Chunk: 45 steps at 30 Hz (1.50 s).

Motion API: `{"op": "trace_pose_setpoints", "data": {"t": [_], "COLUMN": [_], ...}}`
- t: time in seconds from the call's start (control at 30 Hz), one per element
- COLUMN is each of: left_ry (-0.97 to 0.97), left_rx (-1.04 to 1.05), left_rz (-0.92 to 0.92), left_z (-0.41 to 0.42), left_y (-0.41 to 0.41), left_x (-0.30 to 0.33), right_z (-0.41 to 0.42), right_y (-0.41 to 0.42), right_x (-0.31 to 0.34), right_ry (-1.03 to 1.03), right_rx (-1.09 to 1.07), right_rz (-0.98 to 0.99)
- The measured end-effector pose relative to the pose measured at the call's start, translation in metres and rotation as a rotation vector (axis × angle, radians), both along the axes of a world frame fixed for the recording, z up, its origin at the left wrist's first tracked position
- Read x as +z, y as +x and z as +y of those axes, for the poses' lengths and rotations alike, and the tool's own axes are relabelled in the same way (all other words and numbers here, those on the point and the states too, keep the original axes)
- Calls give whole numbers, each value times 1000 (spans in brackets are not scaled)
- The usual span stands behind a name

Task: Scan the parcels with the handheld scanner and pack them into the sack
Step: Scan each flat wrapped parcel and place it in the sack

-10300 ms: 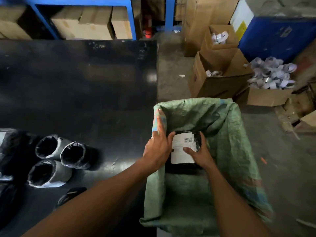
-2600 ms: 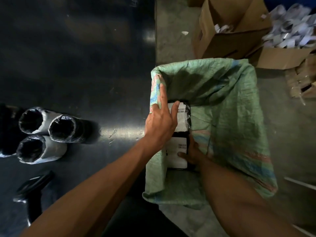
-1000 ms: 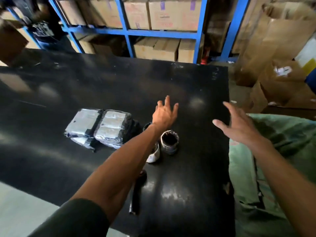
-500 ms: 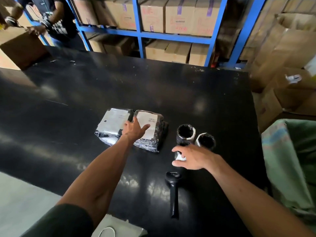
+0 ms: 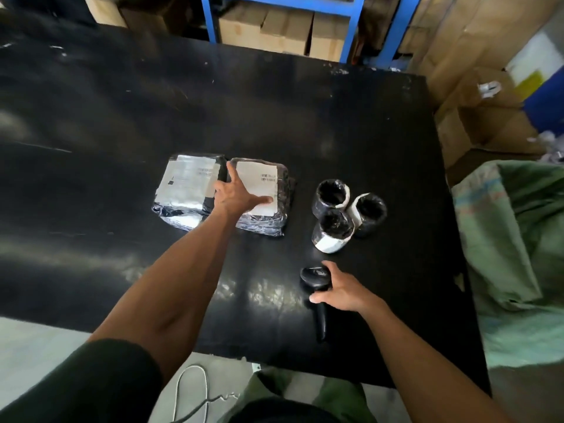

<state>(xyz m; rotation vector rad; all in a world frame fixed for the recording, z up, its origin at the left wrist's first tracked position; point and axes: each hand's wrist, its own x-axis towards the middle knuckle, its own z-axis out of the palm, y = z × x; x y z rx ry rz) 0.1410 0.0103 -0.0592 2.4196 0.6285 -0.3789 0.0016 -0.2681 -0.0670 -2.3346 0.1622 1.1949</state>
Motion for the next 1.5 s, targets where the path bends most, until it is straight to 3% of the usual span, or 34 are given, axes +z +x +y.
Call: {"op": "trace_pose_setpoints", "data": {"t": [0.13,0.27,0.5,0.67,0.9,1.13,1.5], "left_ry": [-16,-90,-196,-281,-296,-328,-352], "left_rx": [-58,12,122,162,163,166,140], "left_rz": [51,98,-145,-278,-410,-486,-529], "left_z": [-11,-18,-28,-35,-34,-24,-19], "left_y": [-18,-35,-59,-75,-82,-79,-73], "left_x": [8,-1,-2,7,25,31,30], "right_z": [3,1,9,28,51,58,59], "right_y": [-8,-4,32,49,54,58,50], "right_x": [-6,13,74,114,129,134,141], "right_ry": [139,349,809,794,618,558,587], "right_rx": [-223,-377,-723,-649,-475,-438,-353], "right_rz": [-63,-111,-122,-395,-688,-779,-764]}}
